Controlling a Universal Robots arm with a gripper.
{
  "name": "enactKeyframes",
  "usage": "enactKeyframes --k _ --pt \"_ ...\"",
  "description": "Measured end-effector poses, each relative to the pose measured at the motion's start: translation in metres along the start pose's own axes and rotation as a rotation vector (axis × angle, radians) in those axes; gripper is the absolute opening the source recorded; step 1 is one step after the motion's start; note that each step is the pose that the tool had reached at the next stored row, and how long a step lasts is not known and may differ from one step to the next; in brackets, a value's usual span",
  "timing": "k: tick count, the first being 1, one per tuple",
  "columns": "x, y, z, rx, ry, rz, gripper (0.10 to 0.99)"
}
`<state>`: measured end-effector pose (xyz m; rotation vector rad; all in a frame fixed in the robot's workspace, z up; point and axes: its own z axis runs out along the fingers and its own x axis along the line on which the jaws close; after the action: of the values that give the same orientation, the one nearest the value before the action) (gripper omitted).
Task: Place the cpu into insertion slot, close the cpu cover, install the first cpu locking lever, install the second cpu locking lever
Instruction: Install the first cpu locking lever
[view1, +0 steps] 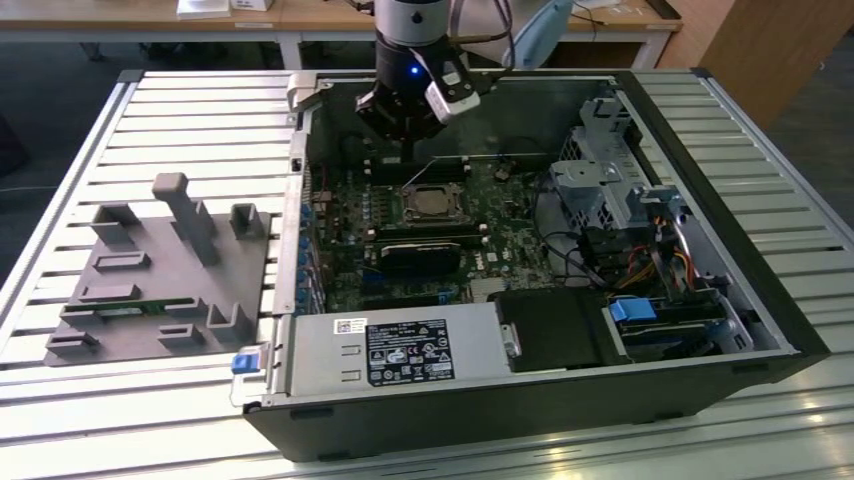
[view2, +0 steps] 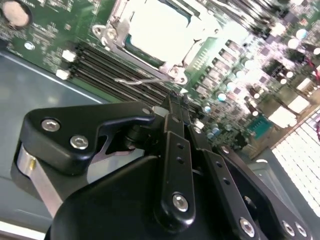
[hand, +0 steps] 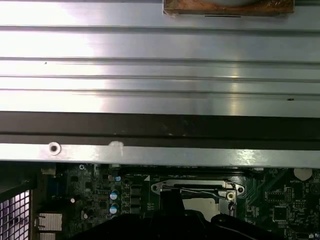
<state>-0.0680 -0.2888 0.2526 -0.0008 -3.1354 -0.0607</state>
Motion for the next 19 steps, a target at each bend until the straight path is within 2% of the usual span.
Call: enactKeyframes --k 4,7,11,19 --pt "-0.0063 -0.0001 0.0017 -0.003 0.0001 0.000 0.106" --pt "-0.0066 -0.0002 0.0034 -0.026 0.0000 0.000 0.106" --pt "-0.0083 -0.0003 0.0072 -0.026 0.0005 -0.005 0.106" --pt "-0.0177 0.0004 0.0128 -0.024 0.0007 -0.008 0.106"
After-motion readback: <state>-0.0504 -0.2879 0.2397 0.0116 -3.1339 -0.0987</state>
